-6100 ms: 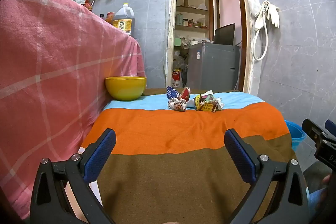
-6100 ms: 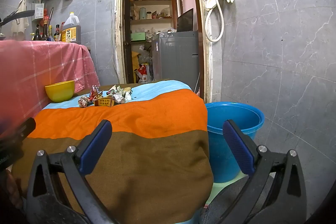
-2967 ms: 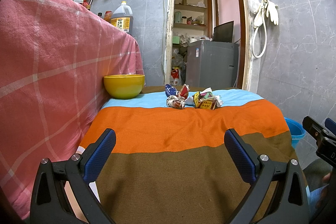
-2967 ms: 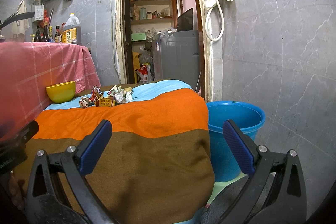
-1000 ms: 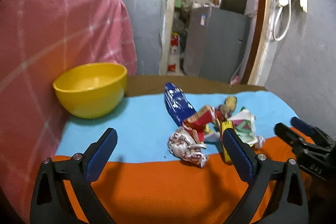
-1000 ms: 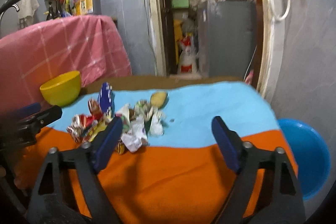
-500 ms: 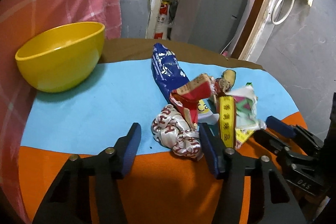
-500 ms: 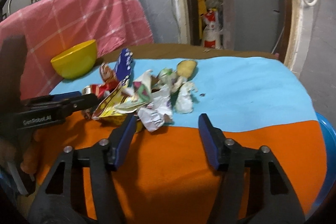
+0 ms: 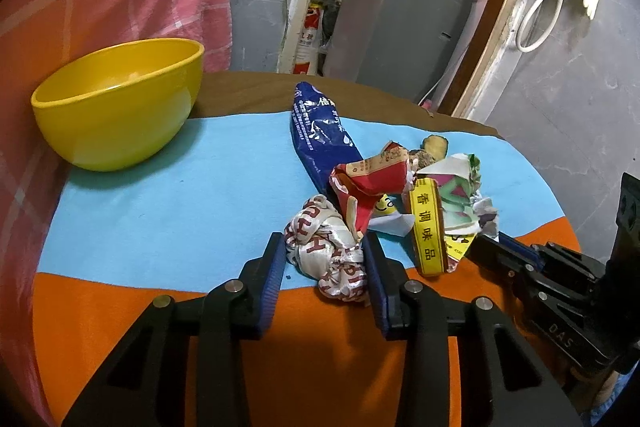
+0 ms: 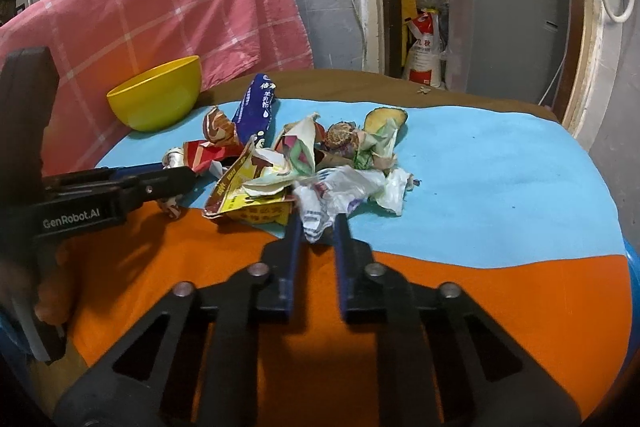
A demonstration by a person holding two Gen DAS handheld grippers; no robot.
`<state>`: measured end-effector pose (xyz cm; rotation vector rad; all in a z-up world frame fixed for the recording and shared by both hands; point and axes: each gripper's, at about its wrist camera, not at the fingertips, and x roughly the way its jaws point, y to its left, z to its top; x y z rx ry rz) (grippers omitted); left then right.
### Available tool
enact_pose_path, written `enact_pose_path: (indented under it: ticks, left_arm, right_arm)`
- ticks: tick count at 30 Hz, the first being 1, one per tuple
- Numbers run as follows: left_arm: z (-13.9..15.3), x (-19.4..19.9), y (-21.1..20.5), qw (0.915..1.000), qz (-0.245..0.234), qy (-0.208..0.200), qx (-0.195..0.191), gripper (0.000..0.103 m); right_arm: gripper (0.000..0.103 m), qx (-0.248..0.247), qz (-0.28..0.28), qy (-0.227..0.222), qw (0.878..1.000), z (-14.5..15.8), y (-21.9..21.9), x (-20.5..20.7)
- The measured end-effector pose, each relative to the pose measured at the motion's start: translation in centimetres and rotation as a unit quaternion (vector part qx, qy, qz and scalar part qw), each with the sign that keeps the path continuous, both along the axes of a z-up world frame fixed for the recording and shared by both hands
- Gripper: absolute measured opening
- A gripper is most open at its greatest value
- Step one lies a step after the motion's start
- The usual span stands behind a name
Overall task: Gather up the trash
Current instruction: 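Grasp the white-red wrapper with left tool while right tool grasps a white wrapper, then carry both wrappers over the blue bucket and open both tools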
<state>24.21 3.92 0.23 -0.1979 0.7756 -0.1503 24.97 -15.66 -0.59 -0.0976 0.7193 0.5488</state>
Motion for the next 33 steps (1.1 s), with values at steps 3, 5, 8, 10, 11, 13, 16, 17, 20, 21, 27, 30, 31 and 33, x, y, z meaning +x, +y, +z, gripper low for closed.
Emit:
enact_pose_path:
  ticks: [3, 5, 8, 10, 11, 13, 16, 17, 20, 21, 27, 30, 31, 33]
  left_arm:
    - [0.2, -0.6, 0.0, 1.0000, 0.004, -0.006, 0.006, 0.033]
    - [0.5, -1.2, -0.1, 0.9998, 0.008, -0.015, 0.010, 0.033]
    - [1.2, -2.4, -0.4, 0.9989, 0.010, -0.041, 0.021, 0.033]
    - [1.7, -3.2, -0.9, 0.9974, 0.012, -0.065, 0.029, 0.033]
    - [2.1, -3.8, -1.2, 0.9962, 0.012, -0.081, 0.032, 0.033]
    - [2.7, -4.6, -2.0, 0.9936, 0.010, -0.106, 0.038, 0.033]
    - [3.5, -5.4, -2.9, 0.9905, 0.007, -0.134, 0.028, 0.033]
    - [3.9, -5.5, -3.2, 0.9894, 0.005, -0.144, 0.022, 0.033]
    - [5.1, -5.6, -4.7, 0.9852, -0.007, -0.171, 0.009, 0.033]
    - [5.6, -5.6, -5.0, 0.9836, -0.012, -0.180, 0.006, 0.033]
    - [8.1, -3.9, -9.7, 0.9721, -0.067, -0.223, -0.025, 0.033]
    - [8.5, -2.7, -12.8, 0.9676, -0.104, -0.226, -0.043, 0.033]
    - [8.6, -2.2, -13.9, 0.9664, -0.118, -0.223, -0.049, 0.033]
    - [8.6, -1.3, -16.1, 0.9652, -0.140, -0.214, -0.056, 0.033]
  right_arm:
    - [0.021, 0.004, -0.003, -0.012, 1.000, 0.3, -0.3, -0.4]
    - [0.021, 0.006, -0.005, -0.024, 1.000, 0.5, -0.4, -1.0]
    - [0.021, 0.014, -0.010, -0.056, 0.998, 1.1, -1.0, -2.0]
    - [0.021, 0.021, -0.012, -0.079, 0.997, 1.7, -1.3, -2.8]
    - [0.021, 0.023, -0.014, -0.095, 0.995, 2.1, -1.5, -3.3]
    - [0.021, 0.026, -0.017, -0.119, 0.992, 2.7, -1.9, -4.1]
    - [0.021, 0.033, -0.027, -0.157, 0.987, 3.7, -2.5, -5.2]
    - [0.021, 0.038, -0.033, -0.172, 0.984, 4.1, -3.0, -5.6]
    - [0.021, 0.045, -0.056, -0.209, 0.975, 5.3, -4.2, -6.5]
    - [0.021, 0.048, -0.066, -0.222, 0.972, 5.7, -4.8, -6.8]
    - [0.024, 0.052, -0.141, -0.287, 0.946, 7.9, -9.5, -8.3]
    - [0.024, 0.058, -0.187, -0.296, 0.935, 8.4, -12.6, -8.6]
    - [0.024, 0.058, -0.206, -0.297, 0.931, 8.5, -13.7, -8.6]
    - [0.024, 0.058, -0.237, -0.295, 0.924, 8.5, -15.8, -8.6]
